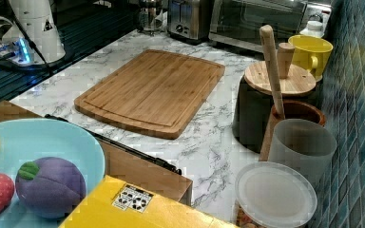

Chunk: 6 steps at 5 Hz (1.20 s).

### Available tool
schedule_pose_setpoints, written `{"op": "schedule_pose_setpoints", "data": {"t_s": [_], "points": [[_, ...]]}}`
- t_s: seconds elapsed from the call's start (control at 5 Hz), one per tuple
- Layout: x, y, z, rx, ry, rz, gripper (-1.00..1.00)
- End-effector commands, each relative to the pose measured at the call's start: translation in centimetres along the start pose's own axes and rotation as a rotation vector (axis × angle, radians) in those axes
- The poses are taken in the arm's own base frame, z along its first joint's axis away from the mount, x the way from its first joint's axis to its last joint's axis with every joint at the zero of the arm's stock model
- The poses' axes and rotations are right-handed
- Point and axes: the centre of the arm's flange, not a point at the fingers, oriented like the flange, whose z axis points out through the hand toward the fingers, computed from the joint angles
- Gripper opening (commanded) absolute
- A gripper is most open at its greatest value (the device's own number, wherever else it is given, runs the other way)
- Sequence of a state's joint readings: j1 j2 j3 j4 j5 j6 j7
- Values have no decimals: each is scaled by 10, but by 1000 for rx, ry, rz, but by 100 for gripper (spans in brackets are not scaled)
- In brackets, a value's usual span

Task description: Turn on the toaster.

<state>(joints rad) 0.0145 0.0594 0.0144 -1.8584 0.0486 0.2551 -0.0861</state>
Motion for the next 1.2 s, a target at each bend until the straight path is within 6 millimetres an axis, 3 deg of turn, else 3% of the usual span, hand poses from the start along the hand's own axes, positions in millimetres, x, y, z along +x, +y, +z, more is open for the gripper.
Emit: {"op": "schedule_pose_setpoints", "data": {"t_s": [0.2, 0.4, 0.6, 1.2], "points": [[-2, -3, 0, 1, 2, -25, -100], [-32, -16, 4, 30, 11, -100, -100], [-76, -30, -5, 94, 32, -183, -100], [-167, -60, 29, 103, 5, -358, -100]]}}
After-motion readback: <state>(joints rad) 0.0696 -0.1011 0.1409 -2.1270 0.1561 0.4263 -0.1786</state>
